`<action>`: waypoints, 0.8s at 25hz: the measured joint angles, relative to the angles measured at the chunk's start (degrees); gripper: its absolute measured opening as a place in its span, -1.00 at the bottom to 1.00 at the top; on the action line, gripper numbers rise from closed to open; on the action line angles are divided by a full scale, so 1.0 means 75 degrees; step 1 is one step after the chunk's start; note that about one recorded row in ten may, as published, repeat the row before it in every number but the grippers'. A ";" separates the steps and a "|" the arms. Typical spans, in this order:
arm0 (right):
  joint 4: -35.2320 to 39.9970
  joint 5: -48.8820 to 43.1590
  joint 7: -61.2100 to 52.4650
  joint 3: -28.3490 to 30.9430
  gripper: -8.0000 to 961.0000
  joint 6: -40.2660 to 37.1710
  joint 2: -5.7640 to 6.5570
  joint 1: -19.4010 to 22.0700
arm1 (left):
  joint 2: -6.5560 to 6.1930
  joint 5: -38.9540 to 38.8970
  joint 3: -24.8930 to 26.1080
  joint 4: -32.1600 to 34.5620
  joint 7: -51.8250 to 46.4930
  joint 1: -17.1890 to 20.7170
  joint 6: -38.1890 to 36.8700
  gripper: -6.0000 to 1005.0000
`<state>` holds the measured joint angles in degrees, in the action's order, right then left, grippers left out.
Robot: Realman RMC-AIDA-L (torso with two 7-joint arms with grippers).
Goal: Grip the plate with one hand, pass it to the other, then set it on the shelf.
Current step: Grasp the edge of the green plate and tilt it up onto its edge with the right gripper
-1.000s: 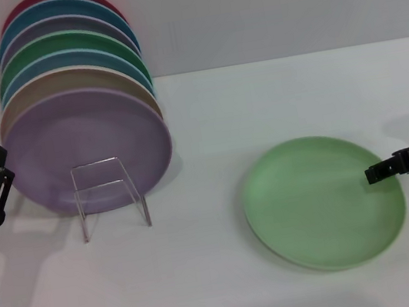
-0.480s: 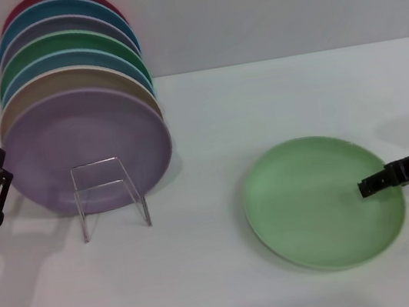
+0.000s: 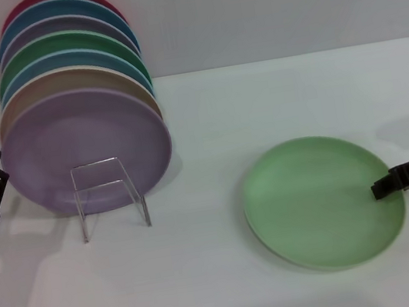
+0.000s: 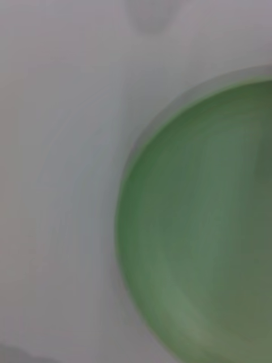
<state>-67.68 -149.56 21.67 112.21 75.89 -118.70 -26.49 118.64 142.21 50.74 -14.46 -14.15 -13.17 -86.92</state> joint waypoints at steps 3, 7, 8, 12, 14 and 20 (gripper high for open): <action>0.0009 -0.0004 -0.0004 0.0003 -0.10 0.0012 -0.0003 0.0002 | 0.0001 0.0000 0.0003 0.0009 0.0000 0.0004 -0.0016 0.54; 0.0007 -0.0004 -0.0003 0.0003 -0.38 0.0030 -0.0006 0.0013 | 0.0001 0.0000 0.0006 0.0027 -0.0007 0.0011 -0.0045 0.54; 0.0007 -0.0004 -0.0003 0.0003 -0.41 0.0030 -0.0006 0.0013 | 0.0001 0.0000 0.0007 0.0028 -0.0007 0.0011 -0.0046 0.54; -0.0179 0.0016 0.0033 -0.0071 -0.51 0.0031 -0.0011 0.0060 | 0.0001 0.0000 0.0008 0.0031 -0.0009 0.0011 -0.0056 0.54; -0.0193 -0.0001 0.0057 -0.0101 -0.56 0.0029 -0.0015 0.0047 | 0.0001 0.0000 0.0008 0.0031 -0.0009 0.0017 -0.0080 0.54; -0.0268 -0.0005 0.0103 -0.0112 -0.74 -0.0022 -0.0017 0.0066 | -0.0001 0.0000 0.0011 0.0030 -0.0007 0.0047 -0.0104 0.54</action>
<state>-69.70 -149.60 22.44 111.37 75.72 -118.83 -25.99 118.64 142.21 50.82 -14.24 -14.20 -12.82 -87.70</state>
